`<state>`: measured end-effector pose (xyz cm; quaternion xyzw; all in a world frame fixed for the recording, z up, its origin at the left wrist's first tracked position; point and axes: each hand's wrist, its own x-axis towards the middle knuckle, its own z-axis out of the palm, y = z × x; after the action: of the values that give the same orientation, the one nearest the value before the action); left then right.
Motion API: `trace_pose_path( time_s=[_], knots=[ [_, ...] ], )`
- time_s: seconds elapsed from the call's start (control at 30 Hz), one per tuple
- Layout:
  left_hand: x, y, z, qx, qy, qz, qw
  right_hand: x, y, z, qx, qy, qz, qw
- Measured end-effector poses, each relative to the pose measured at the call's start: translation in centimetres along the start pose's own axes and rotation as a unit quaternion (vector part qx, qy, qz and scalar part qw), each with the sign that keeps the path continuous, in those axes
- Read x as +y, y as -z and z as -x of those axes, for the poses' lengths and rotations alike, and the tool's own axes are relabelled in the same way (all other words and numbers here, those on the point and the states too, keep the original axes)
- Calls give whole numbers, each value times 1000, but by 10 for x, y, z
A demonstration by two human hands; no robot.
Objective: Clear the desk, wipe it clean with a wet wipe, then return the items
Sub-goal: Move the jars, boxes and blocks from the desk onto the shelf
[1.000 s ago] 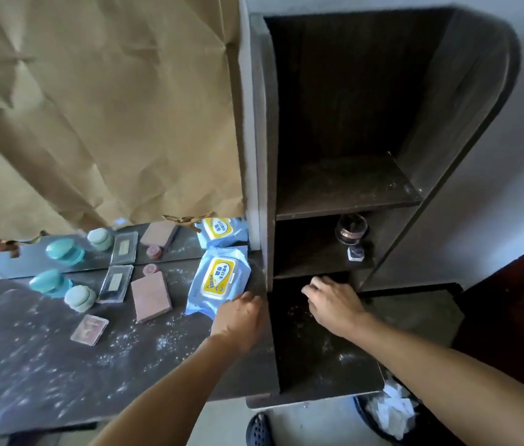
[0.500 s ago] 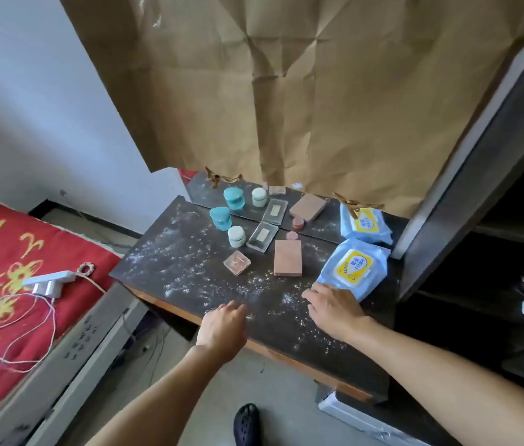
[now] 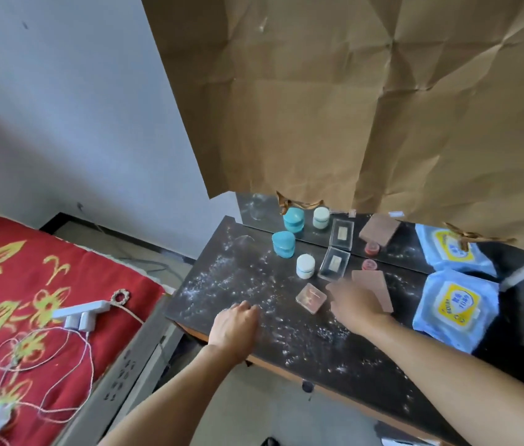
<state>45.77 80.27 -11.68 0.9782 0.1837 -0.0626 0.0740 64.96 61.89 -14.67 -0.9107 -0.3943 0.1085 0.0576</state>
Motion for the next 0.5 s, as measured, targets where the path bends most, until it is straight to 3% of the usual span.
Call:
trace_pose_path(
  time_s=[0.5],
  knots=[
    [-52, -13, -124, -50, -17, 47, 997, -18, -33, -129, -78, -44, -36, 995]
  ],
)
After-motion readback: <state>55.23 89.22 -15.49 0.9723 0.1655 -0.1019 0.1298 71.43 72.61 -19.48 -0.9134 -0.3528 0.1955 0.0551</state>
